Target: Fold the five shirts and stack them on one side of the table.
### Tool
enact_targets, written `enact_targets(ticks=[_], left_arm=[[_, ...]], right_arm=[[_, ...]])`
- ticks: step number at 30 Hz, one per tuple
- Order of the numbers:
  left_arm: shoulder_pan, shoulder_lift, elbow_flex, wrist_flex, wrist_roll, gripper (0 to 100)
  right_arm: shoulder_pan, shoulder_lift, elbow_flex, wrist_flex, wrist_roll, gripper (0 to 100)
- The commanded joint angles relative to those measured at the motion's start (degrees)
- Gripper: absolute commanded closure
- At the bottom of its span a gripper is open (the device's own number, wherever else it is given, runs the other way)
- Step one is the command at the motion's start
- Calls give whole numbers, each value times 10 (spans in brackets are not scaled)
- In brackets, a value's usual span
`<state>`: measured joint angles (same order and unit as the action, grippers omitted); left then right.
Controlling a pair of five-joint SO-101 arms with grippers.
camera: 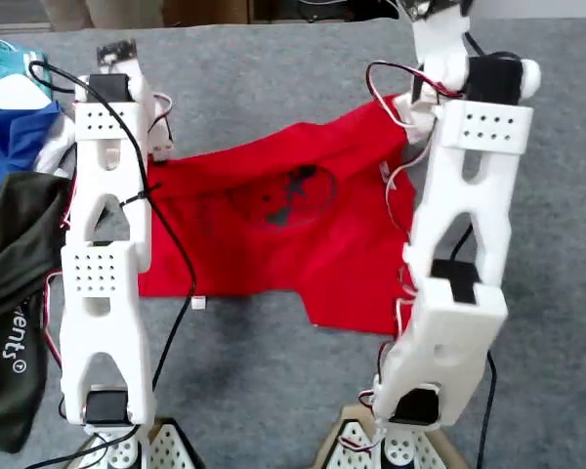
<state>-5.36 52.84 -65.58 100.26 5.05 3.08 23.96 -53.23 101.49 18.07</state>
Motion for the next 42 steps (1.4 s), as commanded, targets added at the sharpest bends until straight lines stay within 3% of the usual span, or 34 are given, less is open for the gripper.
enact_targets(ticks=[1,10,24,31,42], left_arm=[[21,-95,61,7,-14,981],[39,-252,236,4,-18,981],[2,-265,334,4,-45,981],[4,-265,377,4,-66,981],[1,-266,417,4,-82,981]], right_arm=[[9,-94,82,5,11,994],[9,-262,332,-46,12,994],[10,-677,888,-243,11,994],[10,-743,1006,-242,11,994],[10,-744,1055,-239,11,994]])
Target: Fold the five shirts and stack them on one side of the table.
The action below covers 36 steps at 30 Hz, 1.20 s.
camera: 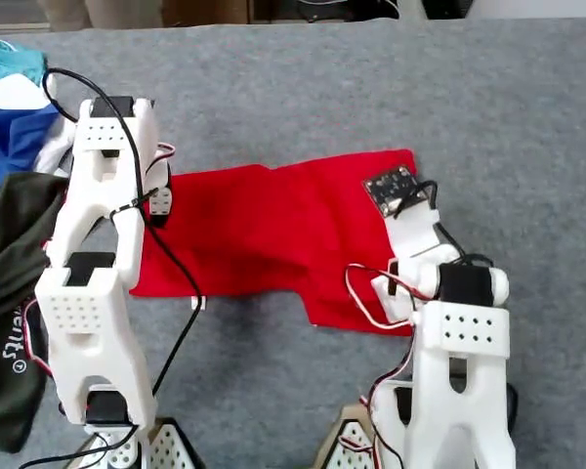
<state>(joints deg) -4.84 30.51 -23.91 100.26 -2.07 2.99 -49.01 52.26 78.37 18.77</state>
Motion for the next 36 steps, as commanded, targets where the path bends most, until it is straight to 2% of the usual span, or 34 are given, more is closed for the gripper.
enact_targets(ticks=[1,8,15,28,36], left_arm=[[-6,-43,-1,4,-11,981],[-15,-43,0,-21,-9,981],[-23,-60,7,-37,-11,981],[-18,-78,39,-37,-12,981],[13,-80,97,-37,-12,981]], right_arm=[[11,-15,-2,-8,4,994],[12,-15,-81,43,4,994],[9,-22,-96,58,4,994],[10,-116,31,54,30,994],[11,-153,64,44,29,993]])
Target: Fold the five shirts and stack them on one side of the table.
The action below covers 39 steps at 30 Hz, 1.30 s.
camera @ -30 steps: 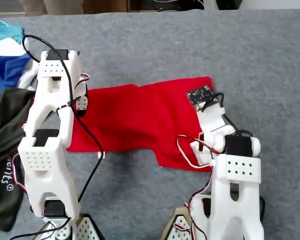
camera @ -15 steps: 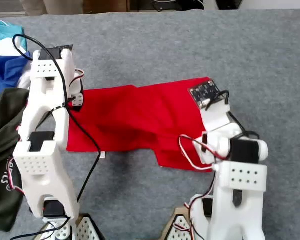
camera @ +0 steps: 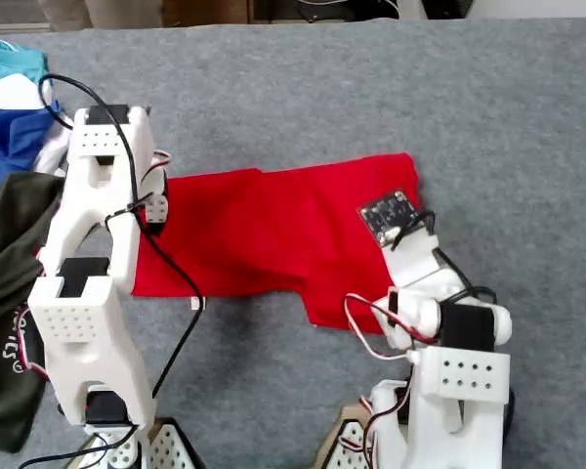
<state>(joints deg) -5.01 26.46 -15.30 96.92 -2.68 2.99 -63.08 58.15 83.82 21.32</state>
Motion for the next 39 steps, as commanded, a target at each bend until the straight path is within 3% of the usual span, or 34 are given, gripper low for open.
enact_targets(ticks=[1,19,32,39], left_arm=[[21,-40,18,-4,-6,981],[29,-40,70,-5,-8,981],[30,-40,85,26,-72,979],[29,-40,91,39,-78,978]], right_arm=[[11,-15,10,-13,4,991],[11,-19,17,-19,60,990],[11,-19,-20,-17,71,987],[11,-19,-22,-16,74,793]])
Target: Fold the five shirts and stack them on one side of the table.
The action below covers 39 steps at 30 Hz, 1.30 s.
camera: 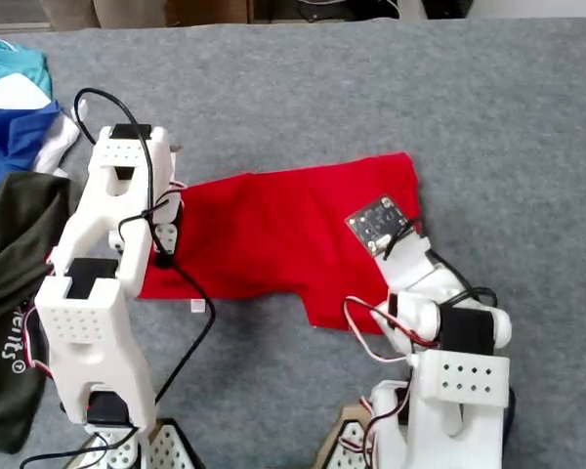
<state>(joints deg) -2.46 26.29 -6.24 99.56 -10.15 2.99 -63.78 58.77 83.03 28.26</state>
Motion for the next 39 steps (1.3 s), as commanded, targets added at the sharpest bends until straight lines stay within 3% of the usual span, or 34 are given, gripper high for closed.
enact_targets(ticks=[1,4,10,19,25,29,33,39], left_arm=[[4,-38,1,12,-4,978],[10,-38,2,12,-4,936],[9,-39,4,12,22,700],[-20,-77,-59,12,25,709],[-25,-144,-164,12,26,767],[-4,-148,-210,11,26,876],[45,-94,-213,-18,26,986],[56,46,-220,-108,26,981]], right_arm=[[11,-12,-29,-8,4,771],[11,-12,-29,-8,4,726],[11,-12,-43,-8,4,716],[7,-5,-185,-18,4,730],[7,60,-247,-102,5,962],[7,146,-284,-180,2,974],[-16,269,-304,-289,-3,976],[-40,480,-350,-421,-63,976]])
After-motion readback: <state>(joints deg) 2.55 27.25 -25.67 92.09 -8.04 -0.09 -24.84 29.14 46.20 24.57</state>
